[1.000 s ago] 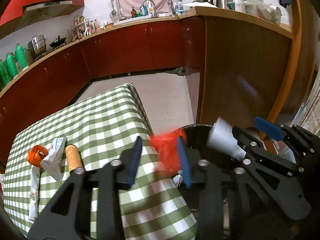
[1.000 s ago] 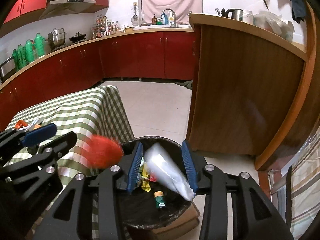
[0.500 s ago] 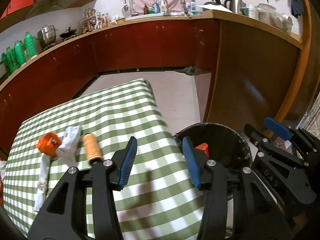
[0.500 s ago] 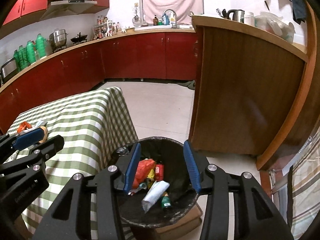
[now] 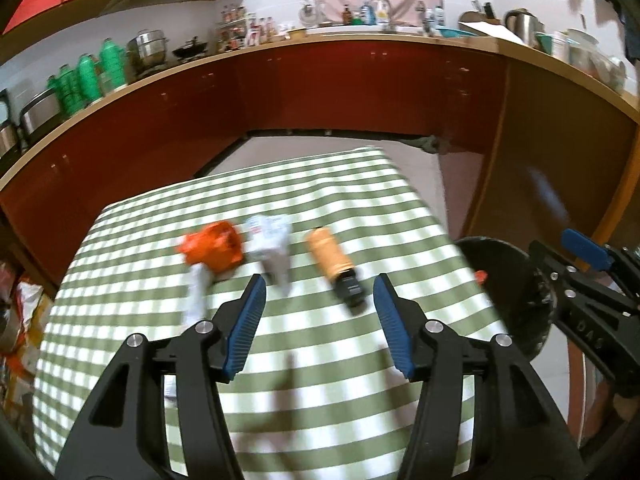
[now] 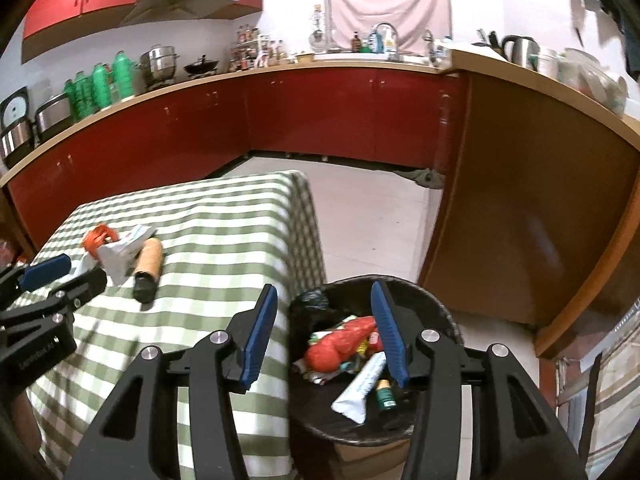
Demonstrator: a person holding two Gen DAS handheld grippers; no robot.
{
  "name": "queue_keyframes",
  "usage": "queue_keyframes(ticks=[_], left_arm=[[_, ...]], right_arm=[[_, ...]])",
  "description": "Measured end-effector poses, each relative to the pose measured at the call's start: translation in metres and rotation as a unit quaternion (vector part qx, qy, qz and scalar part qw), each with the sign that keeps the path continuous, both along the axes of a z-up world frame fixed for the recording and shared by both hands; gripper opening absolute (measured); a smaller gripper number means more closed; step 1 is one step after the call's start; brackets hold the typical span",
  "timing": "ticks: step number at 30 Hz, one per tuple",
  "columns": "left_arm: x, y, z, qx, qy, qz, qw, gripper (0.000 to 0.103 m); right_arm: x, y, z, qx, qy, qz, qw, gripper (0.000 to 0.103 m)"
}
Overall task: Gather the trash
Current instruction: 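Move both open tools back over the trash pile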
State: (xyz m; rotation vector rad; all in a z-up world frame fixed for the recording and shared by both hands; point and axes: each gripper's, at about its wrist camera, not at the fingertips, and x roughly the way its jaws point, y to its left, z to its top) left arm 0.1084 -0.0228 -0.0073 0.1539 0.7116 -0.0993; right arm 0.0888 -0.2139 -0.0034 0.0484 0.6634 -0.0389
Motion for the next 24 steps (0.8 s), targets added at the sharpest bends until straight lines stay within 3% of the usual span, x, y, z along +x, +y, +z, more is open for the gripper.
queue_keyframes(ticks=[12, 19, 22, 24], left_arm=[[-0.006, 0.076, -0.008, 0.004, 0.02, 0.08, 0.9966, 0.068], [0.005, 0.092, -0.026, -0.005, 0.055, 0.085, 0.9949, 0.068], [0.008, 0.098, -0.03, -0.024, 0.068, 0.087, 0.9936, 0.066], [0.01, 0.104, -0.033, -0.035, 0.077, 0.087, 0.9926, 0.055]], right_arm=[[0.001, 0.04, 0.002, 0.002, 0.013, 0.043, 0.999, 0.053], [0.005, 0.057, 0.003, 0.009, 0.023, 0.057, 0.998, 0.054], [0.008, 0.063, 0.003, 0.018, 0.028, 0.064, 0.997, 0.054], [0.01, 0.068, 0.002, 0.02, 0.03, 0.069, 0.997, 0.055]])
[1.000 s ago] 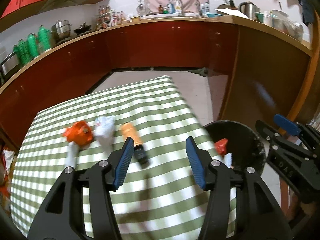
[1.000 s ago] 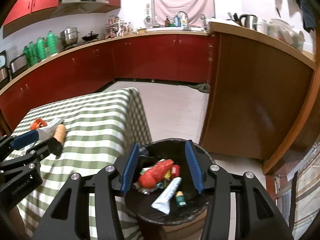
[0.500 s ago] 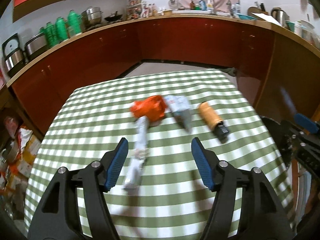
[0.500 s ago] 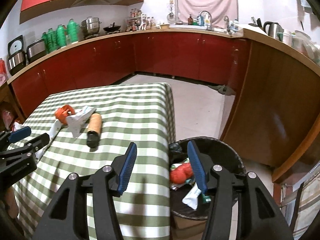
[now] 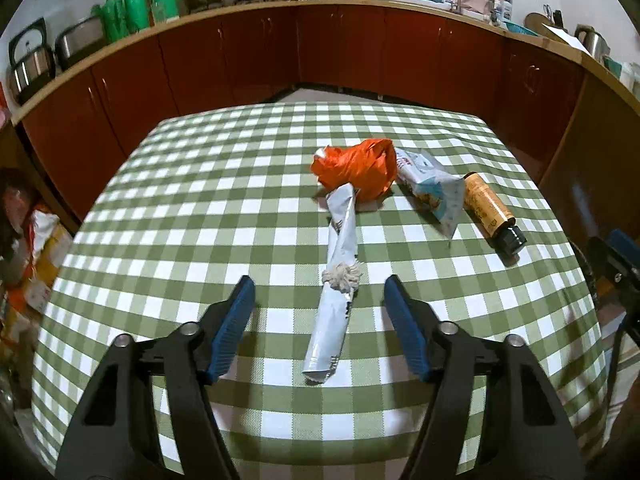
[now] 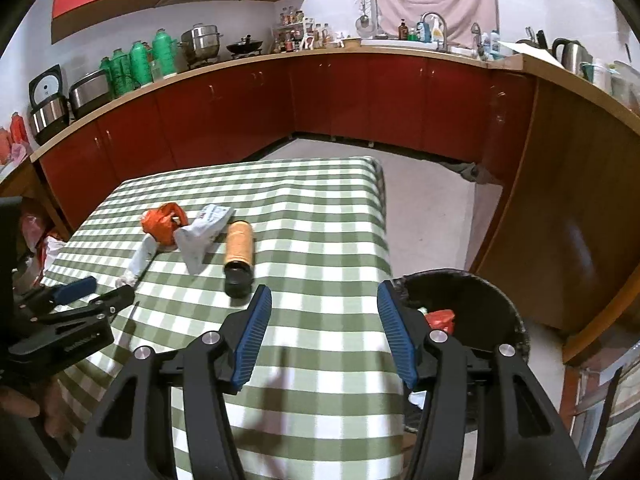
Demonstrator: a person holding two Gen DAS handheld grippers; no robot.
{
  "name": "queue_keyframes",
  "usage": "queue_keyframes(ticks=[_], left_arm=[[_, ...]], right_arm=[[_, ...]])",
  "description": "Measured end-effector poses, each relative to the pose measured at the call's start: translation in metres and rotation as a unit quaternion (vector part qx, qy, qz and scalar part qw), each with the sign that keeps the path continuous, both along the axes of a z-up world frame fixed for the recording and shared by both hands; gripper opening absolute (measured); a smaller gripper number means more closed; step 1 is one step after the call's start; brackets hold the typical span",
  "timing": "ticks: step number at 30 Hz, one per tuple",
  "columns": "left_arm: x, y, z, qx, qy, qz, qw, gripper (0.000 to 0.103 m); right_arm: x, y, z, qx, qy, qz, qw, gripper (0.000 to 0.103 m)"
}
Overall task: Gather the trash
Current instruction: 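Move both open tools back over the trash pile, then grasp the orange-capped bottle with the right tool while the left tool grasps the white tube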
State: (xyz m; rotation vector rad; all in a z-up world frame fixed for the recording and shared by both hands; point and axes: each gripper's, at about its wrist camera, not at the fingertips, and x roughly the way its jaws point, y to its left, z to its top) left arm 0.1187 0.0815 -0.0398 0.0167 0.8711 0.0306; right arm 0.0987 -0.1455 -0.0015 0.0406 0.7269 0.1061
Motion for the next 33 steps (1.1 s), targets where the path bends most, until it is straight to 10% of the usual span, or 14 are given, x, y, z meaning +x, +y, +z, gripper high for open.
queue_keyframes(ticks=[8, 33], left_arm=[[0.002, 0.01, -0.004, -0.022, 0.01, -0.018, 0.9995, 0.014], [0.0, 0.069, 0.017, 0.006, -0.025, 0.037, 0.999, 0.014]], right_arm=[[0.01, 0.023, -0.002, 0.0, 0.011, 0.023, 1.0, 0.055], [0.068, 0.073, -0.02, -0.029, 0.082, 0.051, 0.995, 0.046]])
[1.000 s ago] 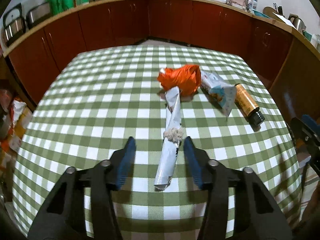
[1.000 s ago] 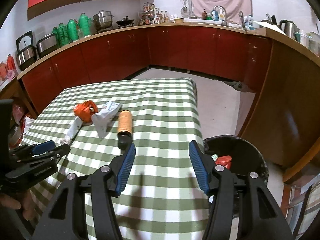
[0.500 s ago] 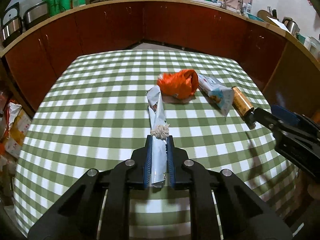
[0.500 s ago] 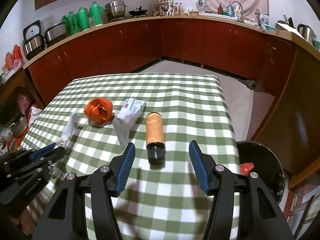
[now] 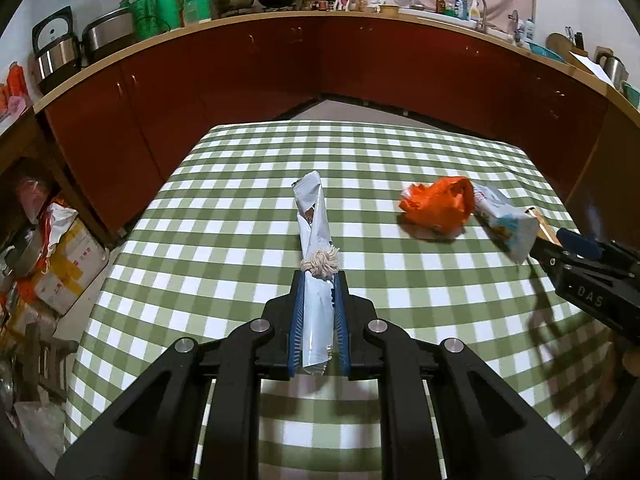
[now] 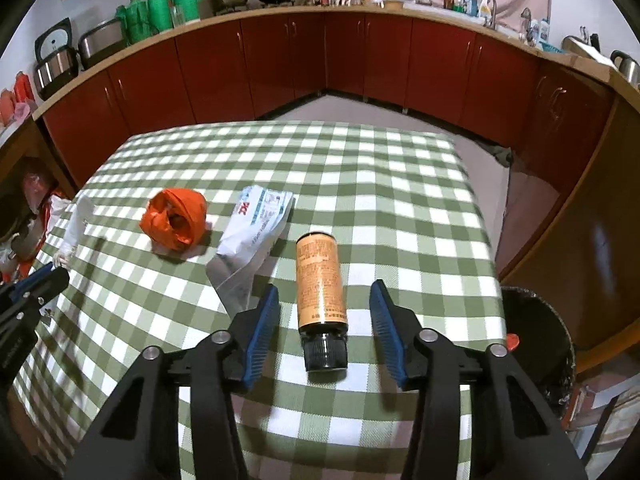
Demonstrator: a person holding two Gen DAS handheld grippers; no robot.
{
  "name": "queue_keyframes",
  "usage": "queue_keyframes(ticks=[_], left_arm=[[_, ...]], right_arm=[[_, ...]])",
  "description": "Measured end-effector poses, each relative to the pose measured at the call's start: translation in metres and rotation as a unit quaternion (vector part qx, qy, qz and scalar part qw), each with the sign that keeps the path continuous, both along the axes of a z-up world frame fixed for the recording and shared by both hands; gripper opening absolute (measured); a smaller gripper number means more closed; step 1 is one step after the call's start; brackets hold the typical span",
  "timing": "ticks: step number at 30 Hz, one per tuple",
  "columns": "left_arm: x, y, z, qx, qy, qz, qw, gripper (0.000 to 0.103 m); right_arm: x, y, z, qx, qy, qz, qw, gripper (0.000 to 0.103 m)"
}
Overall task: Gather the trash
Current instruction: 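Grasp the orange-capped bottle with the right tool while the left tool grasps the white tube, then carry the bottle and white tube over the black bin with both tools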
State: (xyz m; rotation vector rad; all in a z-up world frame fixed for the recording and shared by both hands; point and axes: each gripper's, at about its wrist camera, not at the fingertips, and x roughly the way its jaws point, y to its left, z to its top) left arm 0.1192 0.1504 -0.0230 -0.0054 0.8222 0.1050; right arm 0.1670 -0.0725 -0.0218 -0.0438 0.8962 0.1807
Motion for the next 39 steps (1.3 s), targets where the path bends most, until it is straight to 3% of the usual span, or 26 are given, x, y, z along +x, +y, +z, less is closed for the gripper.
queue_keyframes(ticks=[16, 39], left_arm=[[0.005, 0.005, -0.012, 0.003, 0.011, 0.01, 0.9999, 0.014], [0.006, 0.01, -0.016, -0.005, 0.015, 0.018, 0.9997, 0.014]], right_arm=[[0.004, -0.006, -0.001, -0.008, 0.002, -0.007, 1.0, 0.029], [0.001, -0.008, 0.001, -0.012, -0.008, -0.007, 1.0, 0.025]])
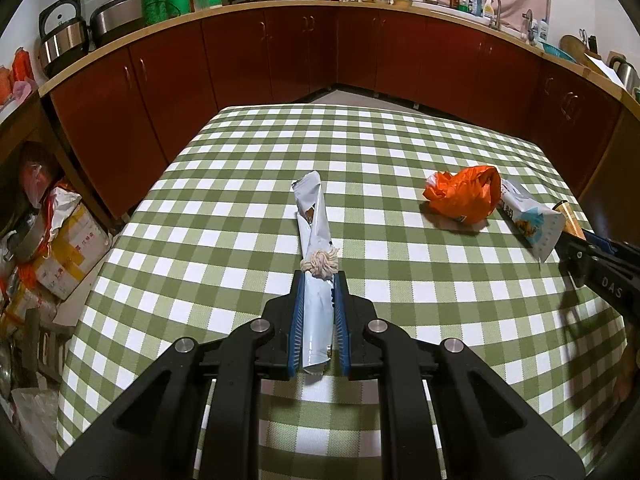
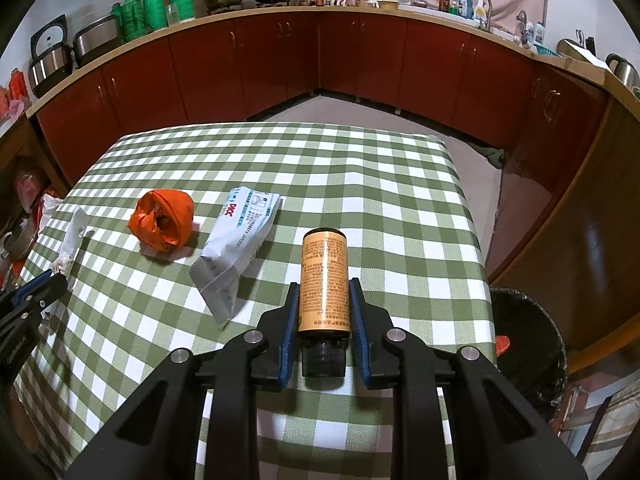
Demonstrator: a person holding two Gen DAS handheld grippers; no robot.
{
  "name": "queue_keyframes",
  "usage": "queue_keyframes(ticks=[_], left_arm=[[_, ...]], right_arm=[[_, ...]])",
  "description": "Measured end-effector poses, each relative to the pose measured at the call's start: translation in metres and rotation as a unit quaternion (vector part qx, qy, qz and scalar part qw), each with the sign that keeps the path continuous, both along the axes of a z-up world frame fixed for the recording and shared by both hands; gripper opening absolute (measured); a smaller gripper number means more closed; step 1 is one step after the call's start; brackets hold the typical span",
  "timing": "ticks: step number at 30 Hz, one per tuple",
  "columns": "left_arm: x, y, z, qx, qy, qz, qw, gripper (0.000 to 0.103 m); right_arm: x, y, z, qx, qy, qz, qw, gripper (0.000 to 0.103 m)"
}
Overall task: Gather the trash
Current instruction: 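Carry the bottle and white tube over the black bin with both tools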
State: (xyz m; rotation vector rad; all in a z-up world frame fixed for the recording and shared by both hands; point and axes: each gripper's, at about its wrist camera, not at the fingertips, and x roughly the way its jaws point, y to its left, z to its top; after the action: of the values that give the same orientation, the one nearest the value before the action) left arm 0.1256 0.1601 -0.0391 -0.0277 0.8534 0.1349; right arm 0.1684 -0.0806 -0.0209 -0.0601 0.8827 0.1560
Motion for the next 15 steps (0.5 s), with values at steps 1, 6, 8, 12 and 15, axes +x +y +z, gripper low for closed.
queue_keyframes(ticks=[1, 6, 8, 12, 15], left_arm=[[0.0, 0.0, 0.0, -0.001, 0.0, 0.0, 1.0, 0.014], [0.0, 0.003, -0.001, -0.007, 0.002, 0.005, 1.0, 0.014], [0.0, 0.004, 0.0, -0.007, 0.002, 0.006, 1.0, 0.014], [-0.003, 0.003, 0.001, -0.004, -0.002, 0.007, 1.0, 0.014], [-0.004, 0.002, 0.002, -0.004, -0.003, 0.006, 1.0, 0.014]], right_arm=[[-0.001, 0.0, 0.0, -0.001, -0.001, 0.0, 1.0, 0.025], [-0.003, 0.002, 0.003, -0.002, -0.011, 0.002, 1.0, 0.025], [-0.005, 0.002, 0.005, 0.0, -0.016, 0.002, 1.0, 0.025], [-0.011, 0.002, 0.007, 0.001, -0.027, 0.001, 1.0, 0.025], [-0.015, 0.003, 0.008, 0.001, -0.03, 0.002, 1.0, 0.025]])
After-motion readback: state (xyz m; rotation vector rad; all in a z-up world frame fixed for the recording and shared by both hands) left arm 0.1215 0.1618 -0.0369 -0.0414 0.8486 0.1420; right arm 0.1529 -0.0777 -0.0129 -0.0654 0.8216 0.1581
